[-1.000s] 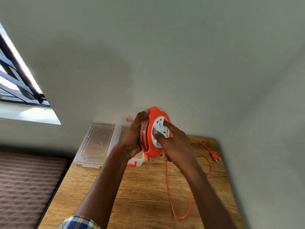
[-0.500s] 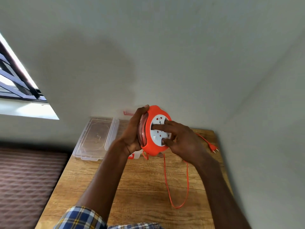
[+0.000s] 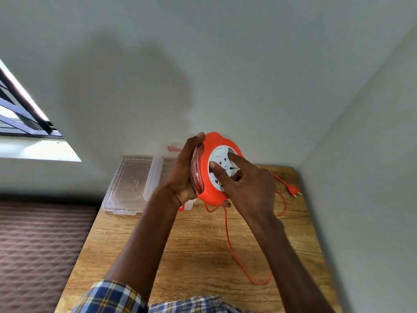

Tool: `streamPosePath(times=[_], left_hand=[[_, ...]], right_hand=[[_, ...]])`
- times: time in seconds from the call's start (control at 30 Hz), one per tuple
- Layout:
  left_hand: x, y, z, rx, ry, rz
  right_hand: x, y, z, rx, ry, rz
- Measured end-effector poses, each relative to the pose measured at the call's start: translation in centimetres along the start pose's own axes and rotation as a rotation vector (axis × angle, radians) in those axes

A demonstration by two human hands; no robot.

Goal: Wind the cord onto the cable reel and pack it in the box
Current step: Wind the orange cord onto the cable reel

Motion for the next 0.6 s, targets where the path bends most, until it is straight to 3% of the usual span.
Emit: streamPosePath(times=[0.13,0.27,0.33,0.43,0.53,0.6], left_hand=[[-0.4,-0.5,0.2,0.008,0.021,-0.063],[0.3,-0.9,0.5,0.040,0.026,-0.022],[0.8,-0.8,0.7,0.063,0.023,-0.030],[1.3,-0.8,0.5,0.112,0.015,-0.025],[1.4,-1.0,0.3,0.155,-0.031,-0.026],[1.5,-1.1,0.0,0.167,-0.030,-0.005]], right_hand=[[0.1,0.3,0.4,-0.030,-0.147,0.055],[1.2,0.2,1.4,0.365,-0.095,0.140],[1.2,-0.6,1.8,0.446,-0.084,-0.045],[1.3,-1.2,2.1,0.356,-0.176,-0.331],[1.0,-1.1,2.3,0.340,-0.124,-0.486],[0.6,-1.1,2.5,0.327,-0.084,-0.504]])
Point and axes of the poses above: each hand's wrist, its own y-axis away from the middle knuckle, its own x-axis out of the back of the hand, z = x × y, the point moved 2 cm from there along -y, towards the middle knuckle, and after that the axes turned 8 degrees about x, right-handed, at the moved point
